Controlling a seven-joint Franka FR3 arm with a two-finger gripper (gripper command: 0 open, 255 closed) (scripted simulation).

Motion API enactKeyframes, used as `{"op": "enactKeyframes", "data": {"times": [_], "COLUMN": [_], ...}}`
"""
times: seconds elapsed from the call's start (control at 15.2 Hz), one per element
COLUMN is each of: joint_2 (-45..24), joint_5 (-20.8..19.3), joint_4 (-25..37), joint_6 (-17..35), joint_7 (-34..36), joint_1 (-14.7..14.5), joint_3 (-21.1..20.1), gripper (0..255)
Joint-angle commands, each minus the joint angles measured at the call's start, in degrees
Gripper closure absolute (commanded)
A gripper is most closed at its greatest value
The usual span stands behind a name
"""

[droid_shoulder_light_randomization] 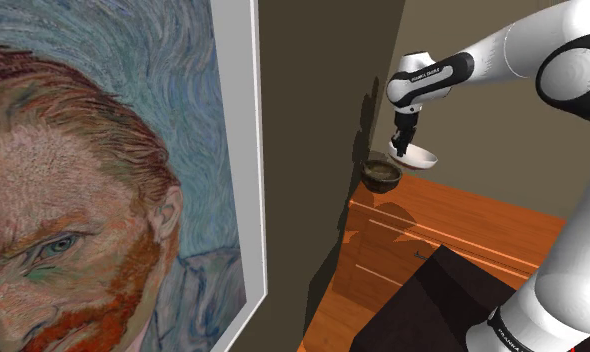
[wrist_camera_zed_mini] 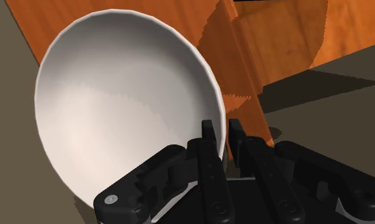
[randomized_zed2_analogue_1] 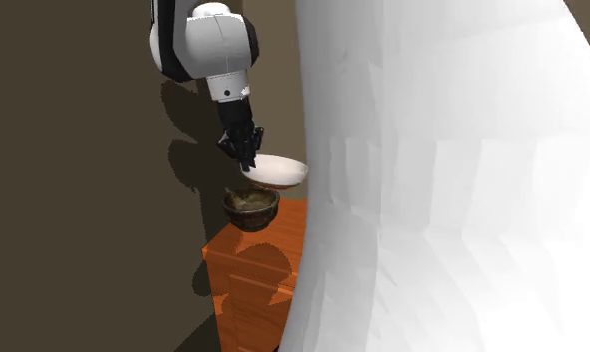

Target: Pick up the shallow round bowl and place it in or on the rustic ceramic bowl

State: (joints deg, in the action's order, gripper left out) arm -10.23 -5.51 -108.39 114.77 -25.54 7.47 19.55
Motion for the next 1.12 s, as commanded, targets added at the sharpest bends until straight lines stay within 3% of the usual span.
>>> {"op": "enactKeyframes", "data": {"times": [0.0, 0.33, 1.06], "joint_2": [-4.4, -15.3, -17.4], "joint_5": [1.6, 4.6, 4.8], "joint_4": [6.3, 24.0, 18.7], "joint_6": [-2.2, -9.7, -2.3], "joint_7": [0.4, 1.5, 2.2], "joint_1": [-0.2, -0.2, 0.4], "joint_3": [-0.7, -2.3, -3.4], "gripper": [255, 255, 255]}}
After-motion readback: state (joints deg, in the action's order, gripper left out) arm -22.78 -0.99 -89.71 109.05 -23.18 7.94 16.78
